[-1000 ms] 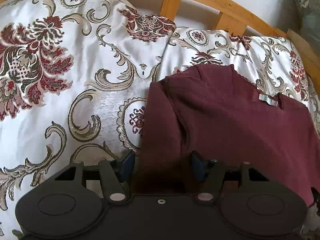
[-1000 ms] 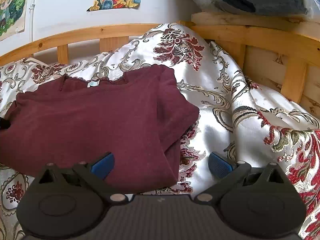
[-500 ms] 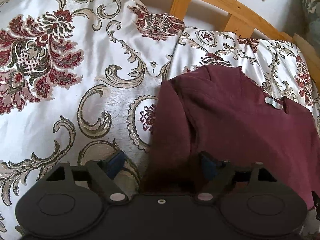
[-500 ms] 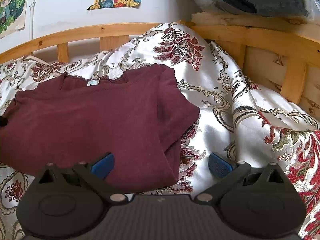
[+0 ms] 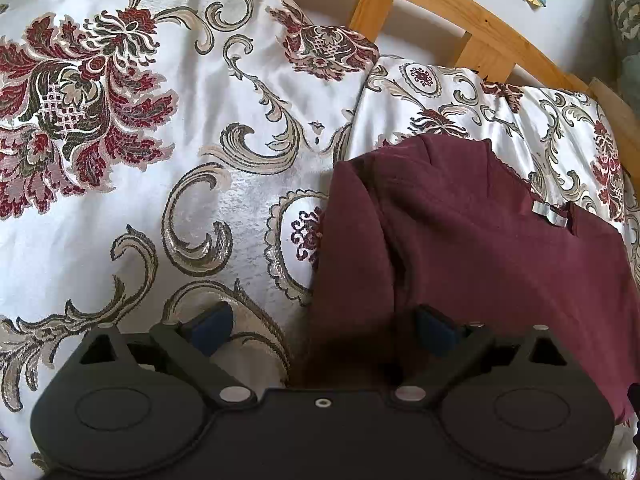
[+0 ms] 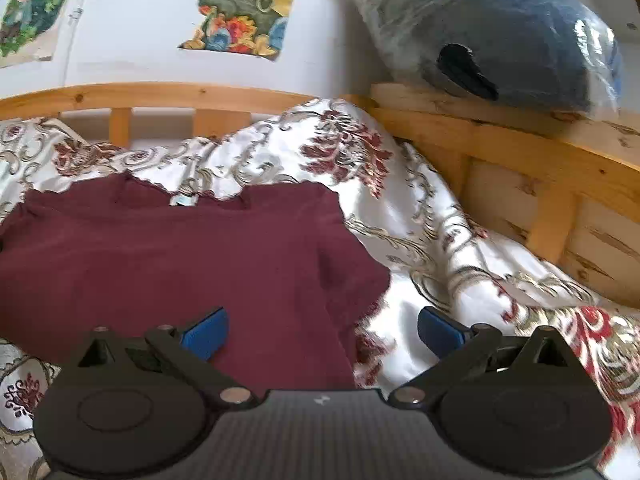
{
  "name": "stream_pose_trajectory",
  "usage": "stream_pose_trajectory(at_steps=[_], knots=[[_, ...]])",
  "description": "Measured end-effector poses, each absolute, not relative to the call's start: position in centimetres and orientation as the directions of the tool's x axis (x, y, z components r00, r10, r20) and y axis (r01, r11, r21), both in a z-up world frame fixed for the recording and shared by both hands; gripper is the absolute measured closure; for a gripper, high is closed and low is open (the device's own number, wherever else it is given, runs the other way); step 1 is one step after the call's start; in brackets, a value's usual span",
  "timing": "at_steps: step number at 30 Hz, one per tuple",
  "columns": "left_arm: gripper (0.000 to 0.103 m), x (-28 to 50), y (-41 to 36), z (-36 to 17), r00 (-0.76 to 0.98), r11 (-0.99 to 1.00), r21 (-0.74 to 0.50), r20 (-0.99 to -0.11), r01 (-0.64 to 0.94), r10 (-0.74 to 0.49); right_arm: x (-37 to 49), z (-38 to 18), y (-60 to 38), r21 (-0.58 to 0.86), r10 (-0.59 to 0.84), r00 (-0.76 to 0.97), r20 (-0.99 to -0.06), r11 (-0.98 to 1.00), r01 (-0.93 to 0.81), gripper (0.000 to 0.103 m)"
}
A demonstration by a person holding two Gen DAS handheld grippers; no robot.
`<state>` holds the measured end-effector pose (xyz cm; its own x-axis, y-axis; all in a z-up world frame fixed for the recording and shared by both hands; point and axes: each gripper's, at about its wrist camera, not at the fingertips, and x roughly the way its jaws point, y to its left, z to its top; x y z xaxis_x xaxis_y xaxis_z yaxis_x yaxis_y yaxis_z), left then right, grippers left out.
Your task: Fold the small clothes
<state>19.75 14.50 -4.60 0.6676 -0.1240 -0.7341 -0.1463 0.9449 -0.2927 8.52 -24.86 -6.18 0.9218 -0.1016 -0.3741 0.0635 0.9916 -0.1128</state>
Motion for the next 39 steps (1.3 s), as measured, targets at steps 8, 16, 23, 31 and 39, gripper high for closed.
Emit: stream_pose_trajectory(at_steps=[8,16,23,31,39], knots=[[0.001,19.5,14.7,-4.4,0.672,0.935,-0.328,-0.724,-0.137,-0.156,6.9,-5.1,-22.2,-0.184,-0.047,0.962,-0.269,0.983,-0.003,0.0],[0.001,19.4,14.6,-3.9,0.697,0.91,-0.413,-0.661,-0.029,-0.277,8.4,-6.5,-16.3,-0.397,0.073,0.957,-0.281,0.899,-0.185,0.0],[0.001,21.0,13.5,-5.2,0.649,0.94,-0.34,-0.712,0.017,-0.269,8.7,-8.6,-15.0,-0.433,0.062,0.942,-0.331,0.876,-0.21,0.0],[0.037,20.6,12.5,-4.2,0.618,0.955,-0.289,-0.74,0.065,-0.265,8.4,-9.0,-14.9,-0.461,0.047,0.947,-0.317,0.865,-0.197,0.0],[0.081,21.2,11.1,-1.4,0.611,0.969,-0.244,-0.763,0.033,-0.213,9.0,-8.0,-15.9,-0.388,0.084,0.928,-0.364,0.892,-0.233,0.0]])
